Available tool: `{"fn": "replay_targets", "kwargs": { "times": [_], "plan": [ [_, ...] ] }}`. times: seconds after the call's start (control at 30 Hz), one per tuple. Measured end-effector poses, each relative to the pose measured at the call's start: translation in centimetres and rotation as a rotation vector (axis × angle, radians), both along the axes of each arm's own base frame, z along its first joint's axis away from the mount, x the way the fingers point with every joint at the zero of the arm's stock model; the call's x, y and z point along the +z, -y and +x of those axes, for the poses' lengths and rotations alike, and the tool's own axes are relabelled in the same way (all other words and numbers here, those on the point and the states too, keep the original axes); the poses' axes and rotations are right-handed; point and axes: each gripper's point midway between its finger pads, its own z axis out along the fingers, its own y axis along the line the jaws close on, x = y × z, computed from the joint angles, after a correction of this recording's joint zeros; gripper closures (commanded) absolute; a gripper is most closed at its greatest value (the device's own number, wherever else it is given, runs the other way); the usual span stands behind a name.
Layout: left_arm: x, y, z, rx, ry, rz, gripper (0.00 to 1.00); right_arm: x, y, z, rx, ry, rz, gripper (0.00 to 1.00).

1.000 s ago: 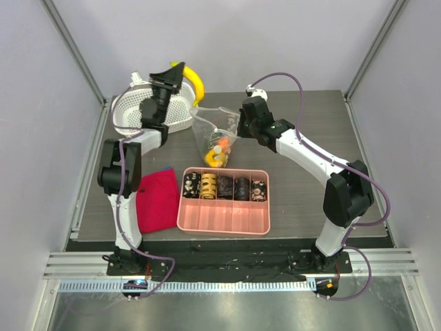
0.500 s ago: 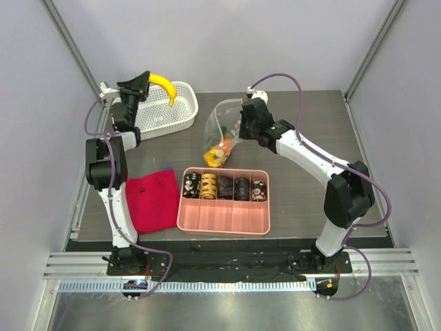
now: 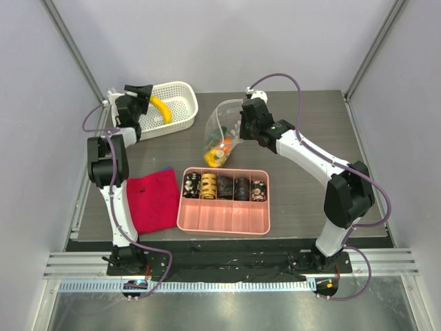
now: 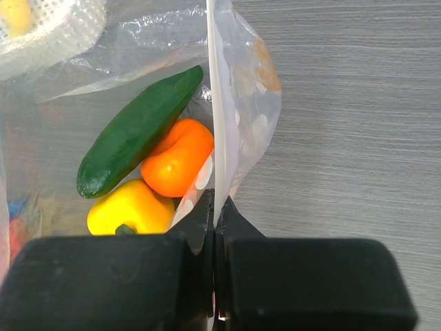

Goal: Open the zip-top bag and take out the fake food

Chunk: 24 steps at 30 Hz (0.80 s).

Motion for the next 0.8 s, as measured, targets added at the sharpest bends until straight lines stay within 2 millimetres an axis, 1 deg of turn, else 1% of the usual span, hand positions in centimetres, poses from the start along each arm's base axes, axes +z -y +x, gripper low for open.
{"fn": "replay_targets", "kwargs": {
  "times": [0.03,0.1,0.13,0.2,0.23,0.27,0.33,0.37,0.4,0.47,0.53,0.57,0.63,0.67,0.7,0.73,0.8],
  "plan": [
    [-1.1,-0.3,0.0,0.013,-0.051,0.024,0.02,0.0,0.0,0.0,0.0,0.0,-0.001,0.99],
    [-3.3,-0.7,-0.3,0.03,-0.149,0.053,0.01,0.1,0.0,0.0,0.001,-0.002,-0.002,0.99],
    [-4.7,-0.9,-0.7,0.035,-0.218,0.073,0.01,0.2,0.0,0.0,0.001,-0.003,-0.002,0.99],
    [-6.2,-1.0,-1.2,0.03,-0.311,0.108,0.08,0.6,0.0,0.0,0.006,0.003,-0.004,0.99],
    [-6.6,-1.1,-1.5,0.025,-0.345,0.122,0.1,1.0,0.0,0.1,0.009,0.009,-0.006,0.99],
    [-6.9,-1.0,-1.9,0.016,-0.384,0.144,0.17,1.3,0.0,0.2,0.012,0.016,-0.01,0.99],
    [-6.1,-0.5,-3.1,-0.01,-0.428,0.185,0.23,2.0,0.0,0.4,0.017,0.029,-0.021,0.99],
    [-5.0,-0.1,-3.8,-0.029,-0.43,0.212,0.26,2.3,0.1,0.5,0.021,0.037,-0.029,0.99],
    [-3.6,0.4,-4.4,-0.047,-0.42,0.241,0.26,2.7,0.1,0.6,0.027,0.045,-0.039,0.99],
    [0.3,2.0,-5.7,-0.1,-0.361,0.288,0.31,3.5,0.0,1.0,0.039,0.064,-0.053,0.99],
    [5.8,5.6,-7.9,-0.196,-0.238,0.325,0.32,4.2,-0.2,1.5,0.049,0.082,-0.065,0.99],
    [7.8,7.2,-8.9,-0.238,-0.188,0.338,0.35,4.4,-0.3,1.8,0.054,0.09,-0.07,0.99],
    [12.5,12.2,-11.8,-0.365,-0.048,0.365,0.38,4.6,-0.6,2.4,0.063,0.099,-0.078,0.99],
    [14.2,14.9,-13.3,-0.436,0.015,0.377,0.4,4.6,-0.8,2.7,0.068,0.101,-0.081,0.99],
    [15.4,17.2,-14.8,-0.503,0.069,0.386,0.42,4.4,-1.0,3.0,0.072,0.1,-0.086,0.99],
    [16.0,19.9,-16.3,-0.579,0.113,0.389,0.43,4.2,-1.2,3.2,0.075,0.097,-0.09,0.99],
    [15.8,24.0,-18.6,-0.692,0.152,0.398,0.49,3.5,-1.5,3.6,0.079,0.088,-0.097,0.99]
  ]
}}
